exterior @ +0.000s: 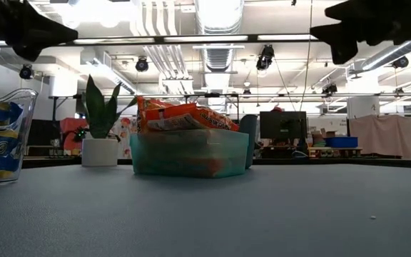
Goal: Sort Maruchan noodles
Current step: Return to Home Position
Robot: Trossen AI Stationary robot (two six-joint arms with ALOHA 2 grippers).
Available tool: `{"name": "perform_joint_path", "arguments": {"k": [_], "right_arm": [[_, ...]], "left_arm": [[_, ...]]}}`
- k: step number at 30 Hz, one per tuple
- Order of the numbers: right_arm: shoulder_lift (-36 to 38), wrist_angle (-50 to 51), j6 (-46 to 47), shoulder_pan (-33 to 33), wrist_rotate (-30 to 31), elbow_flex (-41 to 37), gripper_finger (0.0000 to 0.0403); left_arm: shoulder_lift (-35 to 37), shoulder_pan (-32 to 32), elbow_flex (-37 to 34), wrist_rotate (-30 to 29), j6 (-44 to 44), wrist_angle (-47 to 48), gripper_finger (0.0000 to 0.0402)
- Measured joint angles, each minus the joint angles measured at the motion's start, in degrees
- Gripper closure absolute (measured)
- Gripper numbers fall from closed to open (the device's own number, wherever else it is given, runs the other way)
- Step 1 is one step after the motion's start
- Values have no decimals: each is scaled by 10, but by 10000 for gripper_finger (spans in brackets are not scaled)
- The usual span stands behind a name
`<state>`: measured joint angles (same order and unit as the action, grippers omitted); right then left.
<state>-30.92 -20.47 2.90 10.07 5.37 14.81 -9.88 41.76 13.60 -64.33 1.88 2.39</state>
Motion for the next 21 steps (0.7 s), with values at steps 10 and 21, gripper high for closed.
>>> {"name": "perform_joint_path", "arguments": {"k": [10, 21], "right_arm": [[82, 0, 1, 0, 2, -55, 193], [147, 4, -1, 0, 1, -90, 193]], "left_arm": [[34, -23, -3, -19, -5, -3, 393], [24, -103, -77, -6, 36, -133, 393]]}}
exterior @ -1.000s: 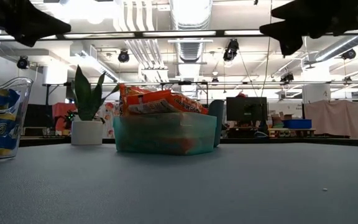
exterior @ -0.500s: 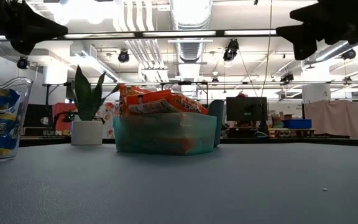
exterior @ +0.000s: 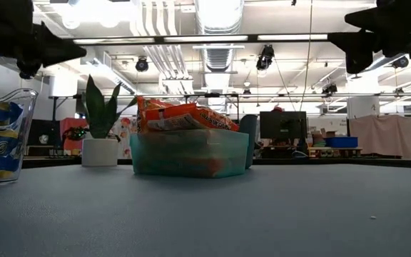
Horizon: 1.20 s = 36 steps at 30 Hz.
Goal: Sort Maruchan noodles
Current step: Return to Home Position
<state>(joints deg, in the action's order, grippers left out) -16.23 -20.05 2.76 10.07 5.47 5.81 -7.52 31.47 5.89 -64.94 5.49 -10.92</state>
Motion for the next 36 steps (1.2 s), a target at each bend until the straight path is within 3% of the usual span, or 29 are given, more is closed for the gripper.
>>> {"name": "perform_joint_path", "arguments": {"k": [16, 29, 36], "right_arm": [[162, 58, -45, 0, 1, -40, 193], [161, 63, -109, 0, -5, -43, 193], [158, 68, -107, 0, 138, -43, 193]], "left_arm": [[46, -94, -53, 28, -5, 5, 393], [44, -101, -49, 39, 21, 17, 393], [43, -101, -48, 40, -4, 15, 393]]}}
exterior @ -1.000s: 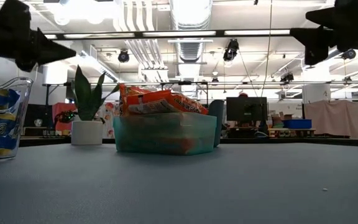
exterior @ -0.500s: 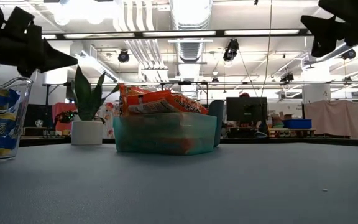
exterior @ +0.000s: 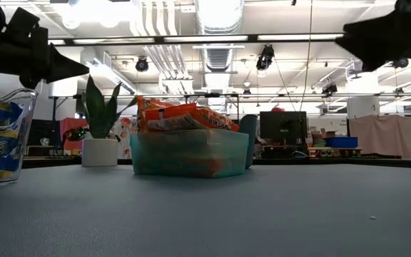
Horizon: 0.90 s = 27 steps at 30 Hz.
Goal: Sort Maruchan noodles
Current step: Return to Home Position
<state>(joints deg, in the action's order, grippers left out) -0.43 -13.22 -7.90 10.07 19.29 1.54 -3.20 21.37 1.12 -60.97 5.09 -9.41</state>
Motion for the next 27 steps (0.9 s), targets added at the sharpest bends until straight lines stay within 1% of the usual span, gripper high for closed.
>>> {"name": "perform_joint_path", "arguments": {"k": [3, 5, 11, 27], "right_arm": [[-9, 23, 45, 0, 53, 0, 193], [-15, 43, 56, 0, 76, 0, 193], [-27, 78, 64, 0, 78, 0, 193], [-27, 85, 64, 0, 78, 0, 193]], "left_arm": [[-1, 0, 0, 0, 0, 1, 393], [-2, 0, 0, 0, 0, 1, 393], [-1, 0, 0, 0, 0, 1, 393], [-2, 0, 0, 1, 0, 1, 393]]}}
